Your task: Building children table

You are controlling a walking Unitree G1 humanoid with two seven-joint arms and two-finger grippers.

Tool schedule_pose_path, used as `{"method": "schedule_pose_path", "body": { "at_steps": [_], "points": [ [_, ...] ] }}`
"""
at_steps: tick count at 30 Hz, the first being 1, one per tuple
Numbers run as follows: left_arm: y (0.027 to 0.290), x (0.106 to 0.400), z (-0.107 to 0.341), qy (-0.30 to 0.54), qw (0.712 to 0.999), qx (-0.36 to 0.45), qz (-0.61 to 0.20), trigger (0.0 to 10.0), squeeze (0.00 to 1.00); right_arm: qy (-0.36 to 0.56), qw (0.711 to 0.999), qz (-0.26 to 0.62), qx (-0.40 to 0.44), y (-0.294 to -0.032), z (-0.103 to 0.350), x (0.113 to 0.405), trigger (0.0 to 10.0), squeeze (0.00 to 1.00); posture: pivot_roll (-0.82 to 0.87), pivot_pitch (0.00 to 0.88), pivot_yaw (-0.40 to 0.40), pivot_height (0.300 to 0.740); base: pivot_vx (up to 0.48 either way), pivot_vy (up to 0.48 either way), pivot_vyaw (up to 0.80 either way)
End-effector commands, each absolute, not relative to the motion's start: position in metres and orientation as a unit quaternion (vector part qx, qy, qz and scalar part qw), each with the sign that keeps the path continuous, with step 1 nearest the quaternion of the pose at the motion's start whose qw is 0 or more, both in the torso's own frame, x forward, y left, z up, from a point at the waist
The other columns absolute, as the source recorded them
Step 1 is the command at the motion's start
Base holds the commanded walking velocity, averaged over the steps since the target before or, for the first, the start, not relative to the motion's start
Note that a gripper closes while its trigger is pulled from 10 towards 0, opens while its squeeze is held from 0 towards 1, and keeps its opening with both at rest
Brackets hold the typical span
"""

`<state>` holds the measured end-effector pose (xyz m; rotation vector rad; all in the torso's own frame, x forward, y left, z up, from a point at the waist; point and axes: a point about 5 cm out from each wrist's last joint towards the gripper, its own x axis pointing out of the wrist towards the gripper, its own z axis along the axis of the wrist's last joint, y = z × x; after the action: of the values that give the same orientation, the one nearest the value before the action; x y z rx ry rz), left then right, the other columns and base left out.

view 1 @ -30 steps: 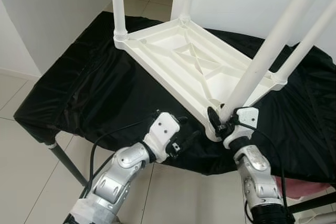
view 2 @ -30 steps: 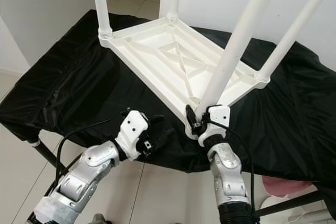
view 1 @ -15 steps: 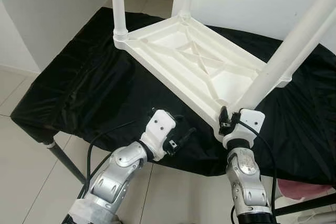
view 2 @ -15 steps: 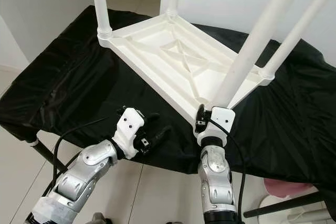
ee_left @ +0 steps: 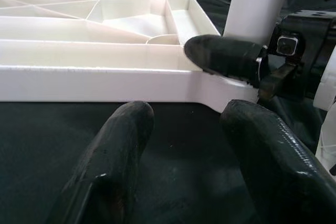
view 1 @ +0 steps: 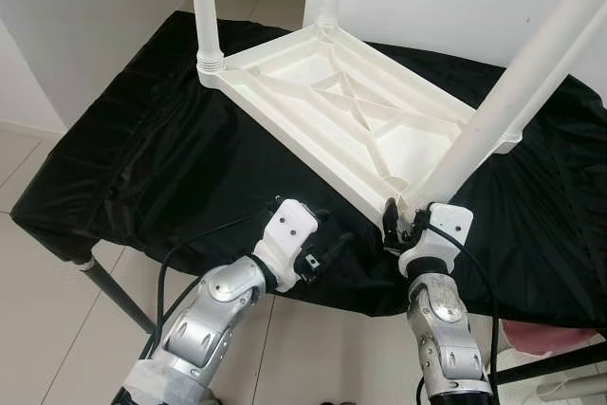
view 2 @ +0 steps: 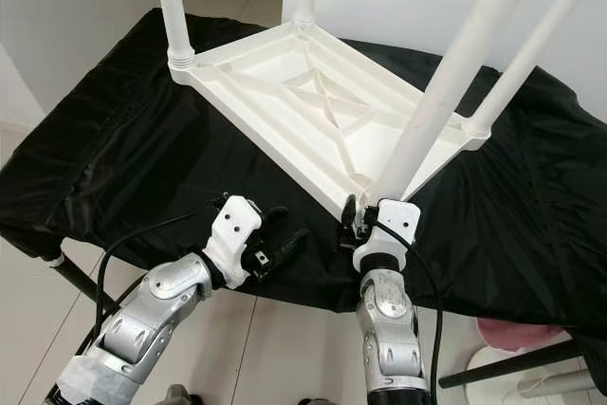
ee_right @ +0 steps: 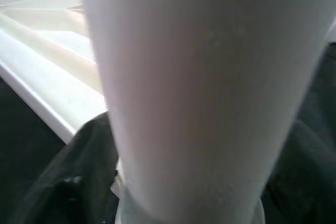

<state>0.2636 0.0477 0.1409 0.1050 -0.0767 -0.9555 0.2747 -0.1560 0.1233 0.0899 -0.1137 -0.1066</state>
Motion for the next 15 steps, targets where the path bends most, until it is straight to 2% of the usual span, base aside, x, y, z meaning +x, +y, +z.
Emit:
{"method": "schedule_pose_path", "body": {
  "at_steps": [1, 7, 8, 11, 12, 15],
  "points": [
    [0.046, 0.261, 0.14, -0.031, 0.881, 0.052, -0.47, 10.0, 0.0, -0.056, 0.996, -0.051, 0.046, -0.16, 0.122, 0.272, 10.0, 1.0, 0.03, 0.106, -0.08, 0.74, 0.0, 0.0, 0.0],
    [0.047, 0.262, 0.143, -0.042, 0.878, 0.065, -0.472, 10.0, 0.0, -0.062, 0.997, -0.012, 0.033, -0.171, 0.121, 0.269, 10.0, 1.0, 0.04, 0.091, -0.085, 0.74, 0.0, 0.0, 0.0],
    [0.047, 0.262, 0.142, -0.042, 0.878, 0.067, -0.473, 10.0, 0.0, -0.06, 0.997, 0.029, 0.047, -0.17, 0.121, 0.27, 10.0, 0.0, 0.04, 0.086, -0.086, 0.74, 0.0, 0.0, 0.0],
    [0.047, 0.262, 0.141, -0.041, 0.877, 0.069, -0.474, 10.0, 0.0, -0.063, 0.993, 0.075, 0.064, -0.17, 0.121, 0.27, 10.0, 0.0, 0.03, 0.078, -0.088, 0.74, 0.0, 0.0, 0.0],
    [0.044, 0.262, 0.141, -0.041, 0.875, 0.07, -0.477, 10.0, 0.0, -0.075, 0.99, 0.119, 0.029, -0.174, 0.123, 0.275, 10.0, 0.0, 0.03, 0.075, -0.088, 0.74, 0.0, 0.0, 0.0],
    [0.043, 0.262, 0.142, -0.042, 0.875, 0.069, -0.477, 10.0, 0.0, -0.074, 0.988, 0.137, 0.003, -0.177, 0.123, 0.278, 10.0, 0.0, 0.03, 0.07, -0.087, 0.74, 0.0, 0.0, 0.0]
  ]
}}
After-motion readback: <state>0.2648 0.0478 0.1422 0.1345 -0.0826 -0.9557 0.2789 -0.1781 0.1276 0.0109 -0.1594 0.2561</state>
